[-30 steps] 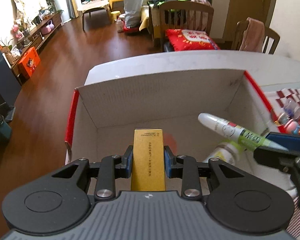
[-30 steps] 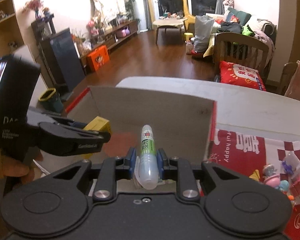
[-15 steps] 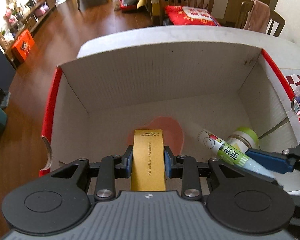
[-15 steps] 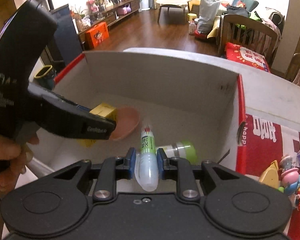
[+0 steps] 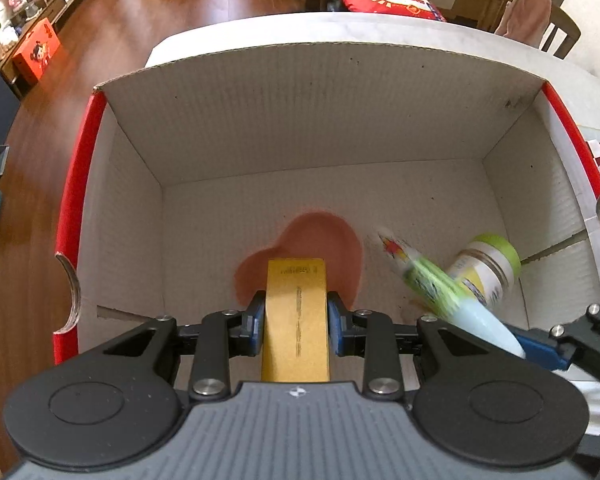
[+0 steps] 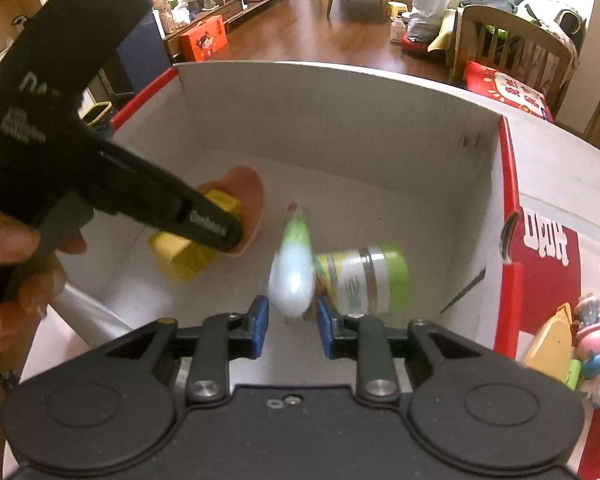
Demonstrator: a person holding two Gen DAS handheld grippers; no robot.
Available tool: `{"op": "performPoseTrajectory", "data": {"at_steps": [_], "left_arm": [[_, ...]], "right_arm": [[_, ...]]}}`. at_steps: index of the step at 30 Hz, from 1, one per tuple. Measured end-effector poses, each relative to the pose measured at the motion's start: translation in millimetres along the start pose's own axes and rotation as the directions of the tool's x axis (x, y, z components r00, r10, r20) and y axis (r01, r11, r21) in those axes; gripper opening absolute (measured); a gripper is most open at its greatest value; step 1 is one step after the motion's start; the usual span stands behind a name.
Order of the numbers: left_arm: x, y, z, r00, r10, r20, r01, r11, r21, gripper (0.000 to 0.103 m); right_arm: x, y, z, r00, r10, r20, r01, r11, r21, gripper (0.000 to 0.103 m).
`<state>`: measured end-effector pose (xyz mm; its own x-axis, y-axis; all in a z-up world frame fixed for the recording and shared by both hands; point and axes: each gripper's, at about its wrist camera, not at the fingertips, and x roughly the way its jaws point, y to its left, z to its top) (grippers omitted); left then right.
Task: Organize rigid objects
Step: 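Carry the yellow box and glue stick into the box and release them, then withdraw both grippers from the box back toward the toy pile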
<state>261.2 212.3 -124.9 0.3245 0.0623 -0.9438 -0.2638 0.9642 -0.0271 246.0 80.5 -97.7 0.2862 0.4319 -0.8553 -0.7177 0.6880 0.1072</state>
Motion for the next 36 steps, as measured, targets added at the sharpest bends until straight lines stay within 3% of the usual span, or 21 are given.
{"op": "performPoseTrajectory", "data": {"at_steps": [3, 5, 8, 22, 27, 30, 36], "left_arm": [[-2, 1, -1, 1.0, -0.003, 0.006, 0.003, 1.0, -0.007, 0.032], [-6, 1, -3, 1.0, -0.006, 0.022, 0.006, 1.0, -0.01, 0.047], [-12, -2, -6, 0.998, 0.002, 0.069, -0.002, 1.0, -0.003, 0.056], [-56, 0, -22, 0.974, -0.064, 0.218, 0.074, 0.997, -0.037, 0.056], [-78, -10, -26, 0.959, -0.099, 0.266, 0.111, 0.993, -0.03, 0.057], [-92, -19, -32, 0.947, -0.11, 0.302, 0.117, 0.993, -0.006, 0.065], [-115, -48, -44, 0.924, -0.145, 0.352, 0.141, 0.989, 0.038, 0.065]], "right_arm": [[-6, -3, -2, 1.0, 0.013, 0.012, -0.013, 1.0, 0.022, 0.036], [-11, -4, -3, 0.999, 0.022, 0.026, -0.023, 0.999, 0.027, 0.04], [-18, -8, -3, 0.998, 0.032, 0.046, -0.033, 0.999, 0.035, 0.042], [-63, -18, -13, 0.987, 0.071, 0.142, -0.081, 0.994, 0.069, 0.058], [-90, -26, -20, 0.977, 0.096, 0.191, -0.111, 0.991, 0.07, 0.065], [-109, -35, -27, 0.968, 0.107, 0.225, -0.126, 0.989, 0.071, 0.071], [-144, -58, -42, 0.952, 0.1, 0.288, -0.135, 0.985, 0.103, 0.082]]}}
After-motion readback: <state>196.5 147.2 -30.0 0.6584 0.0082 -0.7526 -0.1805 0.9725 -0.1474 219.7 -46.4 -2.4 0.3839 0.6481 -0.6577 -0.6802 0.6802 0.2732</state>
